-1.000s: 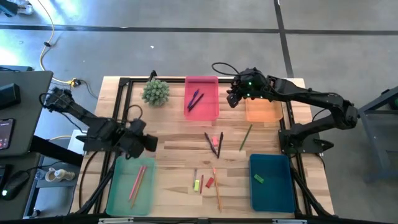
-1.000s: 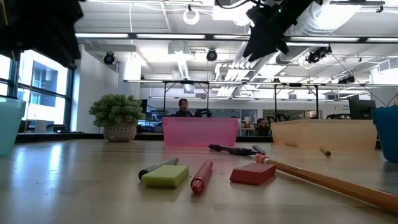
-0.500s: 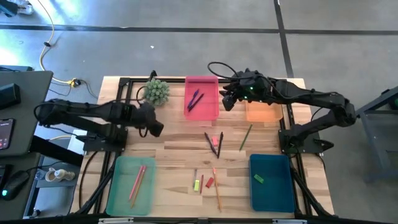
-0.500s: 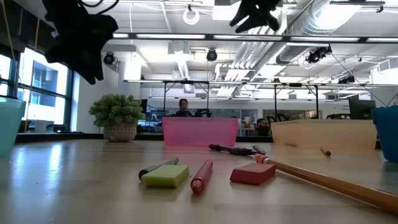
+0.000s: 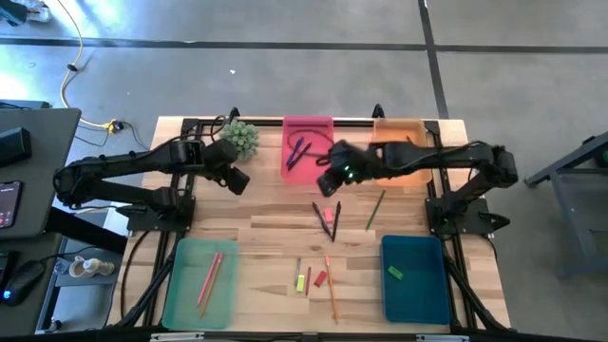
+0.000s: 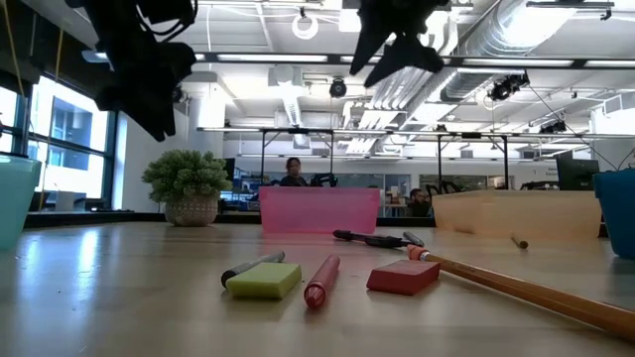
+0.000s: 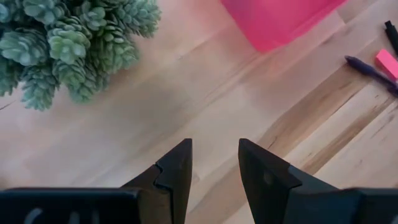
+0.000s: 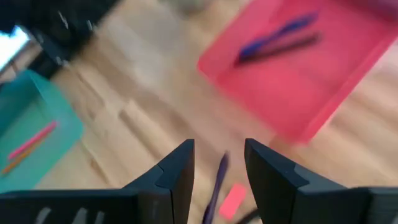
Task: Sort crayons/erasers/pens/pencils in bins
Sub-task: Put the violet pen into the red bin
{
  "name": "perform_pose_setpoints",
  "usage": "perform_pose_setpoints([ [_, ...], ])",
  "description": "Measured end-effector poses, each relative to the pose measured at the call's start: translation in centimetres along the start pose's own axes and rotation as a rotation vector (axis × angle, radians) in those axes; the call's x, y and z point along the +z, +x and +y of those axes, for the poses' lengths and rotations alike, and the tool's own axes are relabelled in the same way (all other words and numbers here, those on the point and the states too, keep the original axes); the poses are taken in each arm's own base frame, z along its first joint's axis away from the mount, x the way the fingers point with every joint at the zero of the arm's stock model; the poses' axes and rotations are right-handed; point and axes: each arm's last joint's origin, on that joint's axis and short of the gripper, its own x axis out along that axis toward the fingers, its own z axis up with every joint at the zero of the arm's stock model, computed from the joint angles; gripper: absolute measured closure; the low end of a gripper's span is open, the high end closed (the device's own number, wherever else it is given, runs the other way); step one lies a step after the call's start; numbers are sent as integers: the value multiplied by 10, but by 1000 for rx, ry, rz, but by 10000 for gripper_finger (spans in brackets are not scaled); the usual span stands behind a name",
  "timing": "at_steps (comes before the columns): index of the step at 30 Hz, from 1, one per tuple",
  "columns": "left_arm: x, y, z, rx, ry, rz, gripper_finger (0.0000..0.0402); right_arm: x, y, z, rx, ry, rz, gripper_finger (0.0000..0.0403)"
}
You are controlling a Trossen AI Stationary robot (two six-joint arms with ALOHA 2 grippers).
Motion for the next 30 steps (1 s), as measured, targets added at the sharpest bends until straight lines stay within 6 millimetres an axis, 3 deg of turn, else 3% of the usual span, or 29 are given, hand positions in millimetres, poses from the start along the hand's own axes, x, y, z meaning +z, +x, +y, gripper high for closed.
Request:
perform_pose_setpoints([
  [11, 1, 0, 2, 8, 11, -1, 284, -43, 61, 21, -40, 86, 284, 269],
  [20, 1, 0, 2, 8, 12, -1, 284, -72, 99, 29, -102, 70, 408, 269],
  [30, 1, 0, 2, 8, 12, -1, 284, -102, 123, 37, -148, 10, 466, 269],
])
